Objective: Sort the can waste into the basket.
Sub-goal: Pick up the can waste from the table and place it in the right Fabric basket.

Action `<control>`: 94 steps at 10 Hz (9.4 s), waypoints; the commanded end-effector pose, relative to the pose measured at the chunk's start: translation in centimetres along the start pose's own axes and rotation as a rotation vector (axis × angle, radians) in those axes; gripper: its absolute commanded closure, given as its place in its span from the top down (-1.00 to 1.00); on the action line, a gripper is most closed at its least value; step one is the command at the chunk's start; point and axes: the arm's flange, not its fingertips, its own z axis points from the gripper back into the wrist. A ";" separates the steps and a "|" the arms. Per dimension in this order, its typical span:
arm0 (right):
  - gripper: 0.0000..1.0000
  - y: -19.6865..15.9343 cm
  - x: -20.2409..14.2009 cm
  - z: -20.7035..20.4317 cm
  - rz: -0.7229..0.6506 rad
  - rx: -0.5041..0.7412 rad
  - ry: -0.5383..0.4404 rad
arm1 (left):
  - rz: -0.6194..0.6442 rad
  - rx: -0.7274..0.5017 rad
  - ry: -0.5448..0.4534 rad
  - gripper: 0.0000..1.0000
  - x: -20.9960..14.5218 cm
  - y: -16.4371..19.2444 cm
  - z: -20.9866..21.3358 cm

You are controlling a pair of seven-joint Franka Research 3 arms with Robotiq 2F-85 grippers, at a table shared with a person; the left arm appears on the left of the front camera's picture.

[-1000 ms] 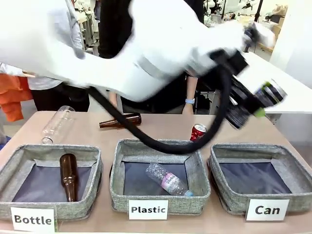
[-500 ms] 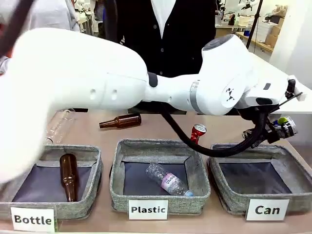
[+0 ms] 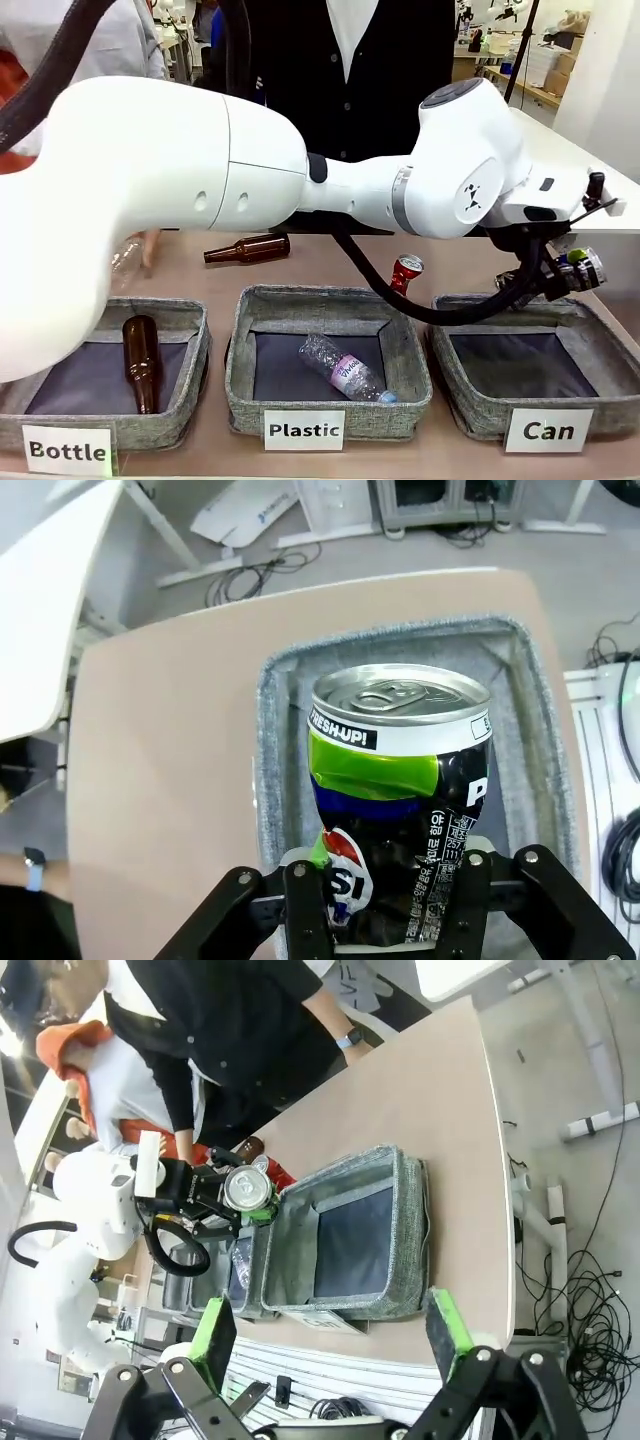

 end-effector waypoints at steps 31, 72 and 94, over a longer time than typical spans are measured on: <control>1.00 5.7 -1.0 -8.9 0.082 -0.012 0.123 | -0.105 -0.141 -0.299 1.00 -5.0 -3.1 14.5; 1.00 10.9 7.0 -43.4 0.991 0.420 0.674 | 1.319 -0.242 -0.739 1.00 -59.5 -6.9 40.0; 1.00 4.8 6.0 -66.5 1.283 0.904 0.627 | 1.010 -0.023 -0.552 1.00 -58.9 -14.3 48.6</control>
